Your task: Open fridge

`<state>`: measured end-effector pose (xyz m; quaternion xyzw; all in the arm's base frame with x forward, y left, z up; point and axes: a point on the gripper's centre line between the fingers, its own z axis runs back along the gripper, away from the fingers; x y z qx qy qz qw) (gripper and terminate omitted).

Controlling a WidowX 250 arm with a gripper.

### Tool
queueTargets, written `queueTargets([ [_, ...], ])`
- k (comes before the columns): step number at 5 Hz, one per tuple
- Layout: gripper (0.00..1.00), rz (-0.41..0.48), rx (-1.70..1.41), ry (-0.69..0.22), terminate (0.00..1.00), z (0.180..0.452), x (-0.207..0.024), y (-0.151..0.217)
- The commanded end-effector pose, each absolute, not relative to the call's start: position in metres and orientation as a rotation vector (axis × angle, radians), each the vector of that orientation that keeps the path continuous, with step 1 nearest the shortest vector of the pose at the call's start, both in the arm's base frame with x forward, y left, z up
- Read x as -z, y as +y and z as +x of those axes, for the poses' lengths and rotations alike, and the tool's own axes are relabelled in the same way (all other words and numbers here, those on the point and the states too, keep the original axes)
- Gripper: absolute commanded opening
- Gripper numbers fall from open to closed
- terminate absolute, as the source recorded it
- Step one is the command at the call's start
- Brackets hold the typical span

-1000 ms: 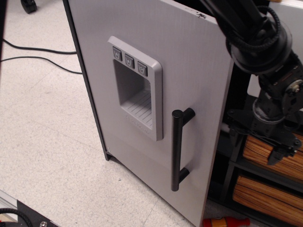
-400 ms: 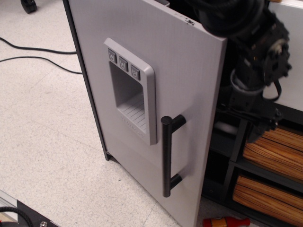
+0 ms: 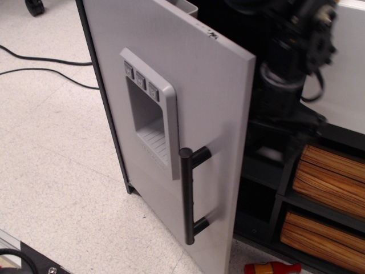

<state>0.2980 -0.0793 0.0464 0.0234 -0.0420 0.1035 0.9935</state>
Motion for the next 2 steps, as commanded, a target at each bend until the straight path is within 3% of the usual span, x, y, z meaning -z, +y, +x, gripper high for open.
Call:
queueTargets([
  [1, 1.0, 0.072, -0.205, -0.181, 0.0, 0.271, -0.055, -0.037],
  [2, 1.0, 0.025, -0.139, -0.227, 0.0, 0.252, -0.05, -0.019],
])
